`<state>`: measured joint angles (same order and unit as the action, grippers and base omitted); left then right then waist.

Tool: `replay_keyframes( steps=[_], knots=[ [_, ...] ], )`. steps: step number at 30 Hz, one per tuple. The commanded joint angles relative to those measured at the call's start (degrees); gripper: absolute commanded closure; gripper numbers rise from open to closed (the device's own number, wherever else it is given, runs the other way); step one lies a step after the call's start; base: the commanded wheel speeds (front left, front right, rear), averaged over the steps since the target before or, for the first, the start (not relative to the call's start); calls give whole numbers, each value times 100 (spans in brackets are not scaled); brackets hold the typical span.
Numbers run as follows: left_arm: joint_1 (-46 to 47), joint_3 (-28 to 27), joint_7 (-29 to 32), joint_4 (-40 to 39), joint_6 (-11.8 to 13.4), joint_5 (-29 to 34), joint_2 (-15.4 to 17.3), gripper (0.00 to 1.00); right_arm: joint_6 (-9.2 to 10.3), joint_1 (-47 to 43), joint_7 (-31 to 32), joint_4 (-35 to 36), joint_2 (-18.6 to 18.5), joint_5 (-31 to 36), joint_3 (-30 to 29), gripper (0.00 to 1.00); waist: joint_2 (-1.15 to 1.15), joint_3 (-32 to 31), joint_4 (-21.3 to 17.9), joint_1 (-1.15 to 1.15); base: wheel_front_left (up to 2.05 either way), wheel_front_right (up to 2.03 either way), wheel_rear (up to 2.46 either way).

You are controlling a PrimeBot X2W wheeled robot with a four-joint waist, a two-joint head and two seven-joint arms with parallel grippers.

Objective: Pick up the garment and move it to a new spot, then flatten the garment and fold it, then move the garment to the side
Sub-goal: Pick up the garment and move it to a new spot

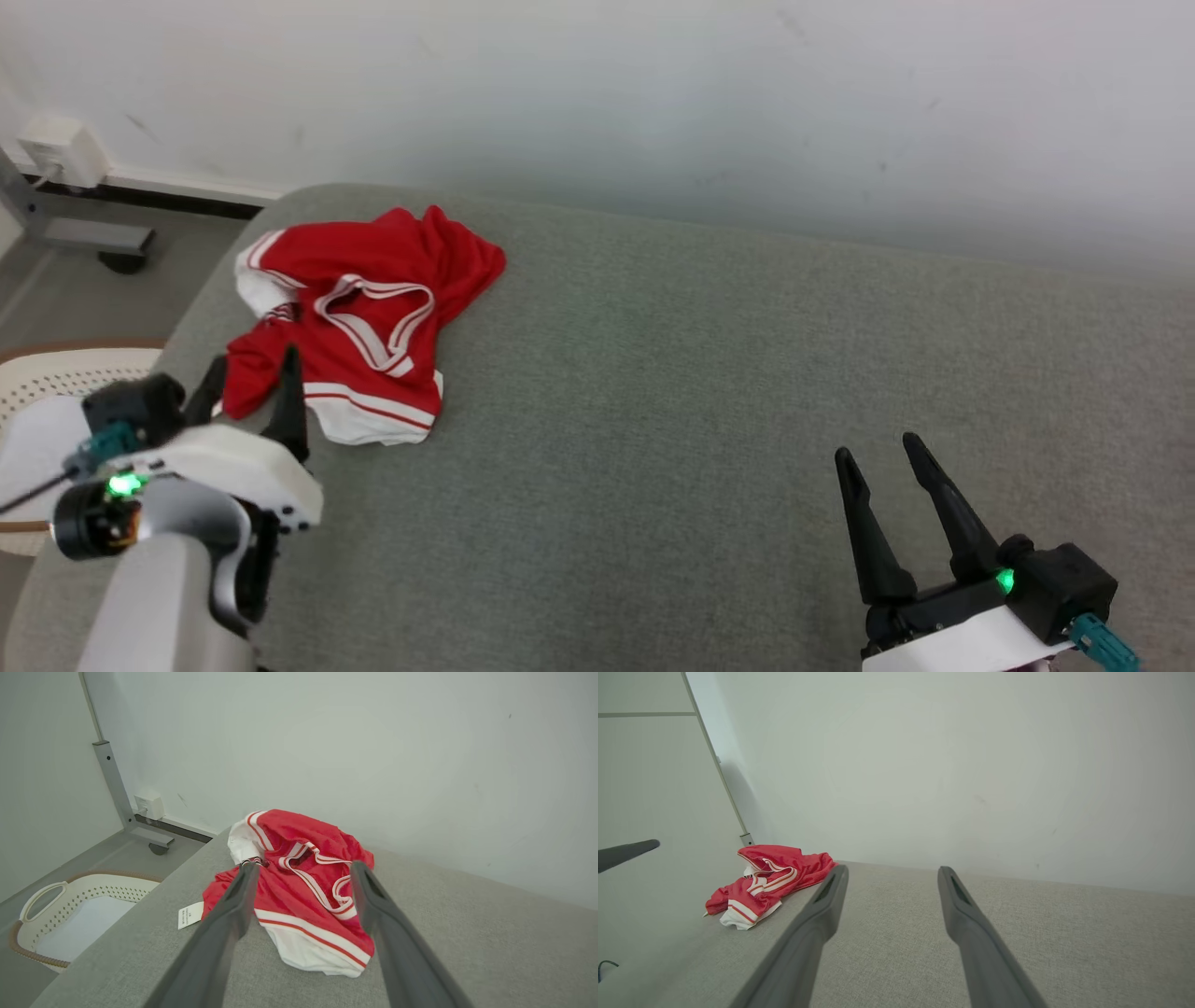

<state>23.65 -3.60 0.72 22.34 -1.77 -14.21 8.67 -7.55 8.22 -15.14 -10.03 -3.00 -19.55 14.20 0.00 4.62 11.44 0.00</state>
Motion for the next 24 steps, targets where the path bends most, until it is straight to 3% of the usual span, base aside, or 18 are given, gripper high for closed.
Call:
replay_keyframes(
  steps=[1,10,15,22,24],
  knots=[
    [209,-57,132,103,40,-27,104,0,13,119,2,44,-23,21,-10,0,0,379,-378,0,0,0,0],
    [1185,-404,801,1443,217,-205,728,0,13,458,2,67,-18,-82,121,0,0,867,-1103,0,0,0,0],
    [1498,-550,994,2360,85,-355,1047,0,13,610,2,27,-9,-131,134,0,0,1039,-1490,0,0,0,0],
    [1644,-498,1614,3640,85,-422,1234,0,13,745,2,71,1,-168,122,0,0,1301,-1841,0,0,0,0],
    [1612,-456,1848,3906,30,-470,1156,0,13,736,2,67,6,-171,117,0,0,1302,-1862,0,0,0,0]
  ],
)
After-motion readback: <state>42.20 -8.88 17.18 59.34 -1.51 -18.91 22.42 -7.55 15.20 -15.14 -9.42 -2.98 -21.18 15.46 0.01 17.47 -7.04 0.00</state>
